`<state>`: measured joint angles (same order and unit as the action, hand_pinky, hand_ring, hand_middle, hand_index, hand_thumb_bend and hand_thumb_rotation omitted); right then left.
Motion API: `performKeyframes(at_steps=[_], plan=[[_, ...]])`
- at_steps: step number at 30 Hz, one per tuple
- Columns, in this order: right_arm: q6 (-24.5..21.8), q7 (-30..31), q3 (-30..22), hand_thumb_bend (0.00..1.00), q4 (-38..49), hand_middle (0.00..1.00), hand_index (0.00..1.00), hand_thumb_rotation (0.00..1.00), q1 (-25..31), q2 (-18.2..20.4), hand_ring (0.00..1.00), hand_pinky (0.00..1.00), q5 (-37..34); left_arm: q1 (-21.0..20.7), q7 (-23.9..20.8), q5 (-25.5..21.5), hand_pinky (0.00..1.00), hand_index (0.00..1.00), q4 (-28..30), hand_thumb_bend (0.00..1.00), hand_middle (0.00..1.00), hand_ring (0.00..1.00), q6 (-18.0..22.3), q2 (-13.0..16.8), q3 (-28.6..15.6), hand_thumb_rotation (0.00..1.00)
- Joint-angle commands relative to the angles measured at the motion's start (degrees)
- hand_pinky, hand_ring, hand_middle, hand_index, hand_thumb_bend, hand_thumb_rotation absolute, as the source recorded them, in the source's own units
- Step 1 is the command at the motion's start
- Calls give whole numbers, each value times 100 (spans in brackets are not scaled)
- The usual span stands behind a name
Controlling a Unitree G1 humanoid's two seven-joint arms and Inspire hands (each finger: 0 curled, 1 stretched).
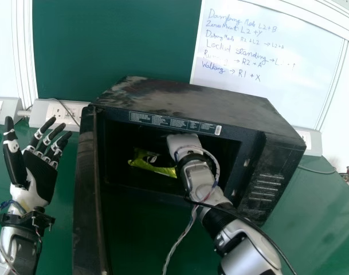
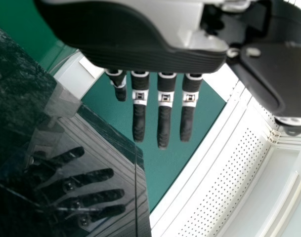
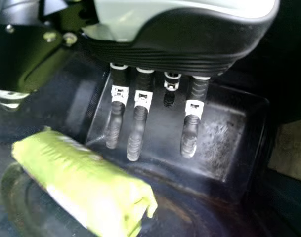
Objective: Put biscuit inside oven
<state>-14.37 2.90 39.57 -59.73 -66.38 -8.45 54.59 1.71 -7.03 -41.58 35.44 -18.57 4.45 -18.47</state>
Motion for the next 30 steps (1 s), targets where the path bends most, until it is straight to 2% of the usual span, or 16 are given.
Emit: performKeyframes(at_steps=[1, 10, 16, 17, 21, 25, 26, 30], plan=[[-75, 141, 48, 100, 115, 48, 54, 40, -48, -101, 44, 33, 31, 17, 28, 28, 76, 74, -31, 91, 72, 72, 51, -14, -1, 36], [-223, 420, 70, 98, 431, 50, 56, 41, 23, -174, 46, 35, 39, 14, 25, 20, 74, 73, -49, 92, 71, 71, 61, -15, -16, 35], [-316, 421, 29, 97, 737, 50, 57, 41, 157, -240, 44, 32, 1, -10, 49, -60, 74, 73, -107, 92, 71, 71, 74, -36, -41, 34], [-349, 449, 22, 97, 809, 50, 56, 39, 182, -254, 44, 32, -2, -6, 50, -36, 75, 74, -99, 92, 71, 72, 81, -36, -30, 34], [-443, 460, -15, 98, 1175, 48, 54, 40, 335, -345, 42, 30, 3, -30, 79, -59, 74, 75, -138, 91, 72, 72, 91, -35, -49, 34], [-568, 555, -41, 97, 1560, 52, 59, 38, 498, -443, 44, 33, 22, -59, 86, 7, 71, 71, -161, 88, 70, 70, 103, -8, -45, 35], [-611, 576, -55, 96, 1679, 57, 61, 37, 554, -468, 50, 38, 26, -62, 91, 8, 70, 72, -161, 88, 69, 69, 105, -3, -44, 36], [-749, 544, -33, 93, 2049, 56, 63, 37, 832, -550, 50, 39, 108, -50, 201, -92, 73, 73, -195, 90, 71, 71, 104, 35, -66, 34]])
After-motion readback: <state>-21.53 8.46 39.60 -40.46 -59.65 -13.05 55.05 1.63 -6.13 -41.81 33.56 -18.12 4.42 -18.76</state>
